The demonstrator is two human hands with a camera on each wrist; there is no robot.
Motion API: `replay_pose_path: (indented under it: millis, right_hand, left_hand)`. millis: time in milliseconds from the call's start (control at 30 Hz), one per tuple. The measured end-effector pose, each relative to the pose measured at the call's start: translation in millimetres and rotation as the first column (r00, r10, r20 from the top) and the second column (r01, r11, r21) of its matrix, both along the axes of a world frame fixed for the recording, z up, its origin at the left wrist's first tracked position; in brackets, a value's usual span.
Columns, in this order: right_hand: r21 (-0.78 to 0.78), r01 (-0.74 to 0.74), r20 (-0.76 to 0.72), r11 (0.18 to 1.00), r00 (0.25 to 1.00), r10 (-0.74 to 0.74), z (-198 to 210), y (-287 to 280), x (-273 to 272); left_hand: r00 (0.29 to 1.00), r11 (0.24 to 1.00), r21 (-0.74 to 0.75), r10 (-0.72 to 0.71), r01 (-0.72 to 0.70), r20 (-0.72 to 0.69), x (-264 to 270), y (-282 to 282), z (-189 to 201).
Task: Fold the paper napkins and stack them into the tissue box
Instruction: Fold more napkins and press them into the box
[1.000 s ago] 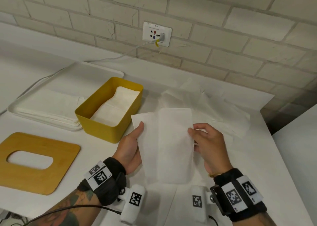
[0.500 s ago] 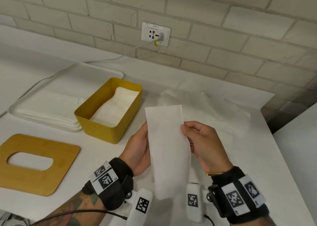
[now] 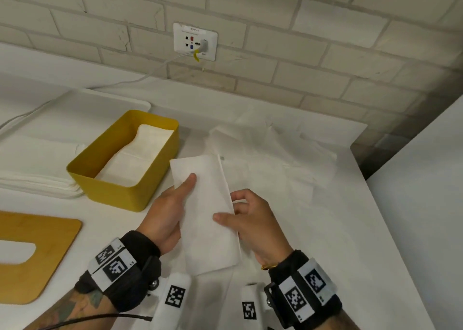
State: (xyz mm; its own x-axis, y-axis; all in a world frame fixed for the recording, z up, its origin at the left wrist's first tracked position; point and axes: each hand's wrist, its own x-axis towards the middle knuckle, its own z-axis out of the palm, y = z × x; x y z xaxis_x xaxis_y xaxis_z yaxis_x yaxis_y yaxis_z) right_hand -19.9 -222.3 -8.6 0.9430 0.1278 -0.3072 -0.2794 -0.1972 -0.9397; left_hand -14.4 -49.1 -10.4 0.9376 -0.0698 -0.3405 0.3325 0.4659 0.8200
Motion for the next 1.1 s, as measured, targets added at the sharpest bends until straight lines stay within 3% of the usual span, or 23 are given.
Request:
replay_pose_path:
  millis: [200, 267, 333, 433, 567, 667, 767, 933, 1100]
  right_hand:
    - [-0.123, -0.312, -0.204, 0.942, 0.937, 0.284, -3.3, -34.6, -16.1]
    - [-0.22, -0.213, -0.143, 0.952, 0.972, 0.185, 7.0, -54.2, 0.0]
    - [-0.306, -0.01, -0.042, 0.952, 0.999, -0.003, 12.5, -75.6, 24.1]
    - [-0.43, 0.223, 0.048, 0.875, 0.973, -0.224, 14.3, -98.5, 56.1]
    - [-0.617, 0.156, -0.038, 0.771, 0.973, -0.227, -5.4, -106.9, 82.1]
    - [-0.644, 0.122, -0.078, 0.755, 0.972, -0.223, -23.4, -103.2, 93.1]
    - [-0.603, 0.191, -0.014, 0.774, 0.968, -0.25, -27.2, -98.9, 93.6]
    - [-0.44, 0.343, 0.217, 0.83, 0.937, -0.273, -13.8, -99.3, 84.0]
    - [-0.032, 0.408, 0.394, 0.913, 0.844, -0.364, 31.4, -103.2, 76.1]
  left_hand:
    - [0.992, 0.993, 0.026, 0.116, -0.118, 0.042, 3.8, 18.4, -3.4]
    - [0.991, 0.991, 0.033, 0.129, -0.13, 0.037, 3.5, 21.7, -5.3]
    - [0.99, 0.99, 0.041, 0.136, -0.137, 0.021, 2.4, 22.1, -8.1]
    - [0.992, 0.991, 0.048, 0.125, -0.125, -0.005, -1.8, 18.4, -9.8]
    - [0.992, 0.991, 0.06, 0.122, -0.12, -0.028, -6.3, 15.7, -10.7]
    - [0.989, 0.988, 0.062, 0.143, -0.14, -0.043, -8.2, 16.8, -10.2]
    - [0.987, 0.987, 0.058, 0.152, -0.149, -0.051, -9.8, 18.3, -9.6]
    - [0.983, 0.984, 0.05, 0.175, -0.173, -0.047, -10.1, 19.9, -7.6]
    - [0.986, 0.985, 0.058, 0.164, -0.162, -0.04, -7.4, 17.1, -3.4]
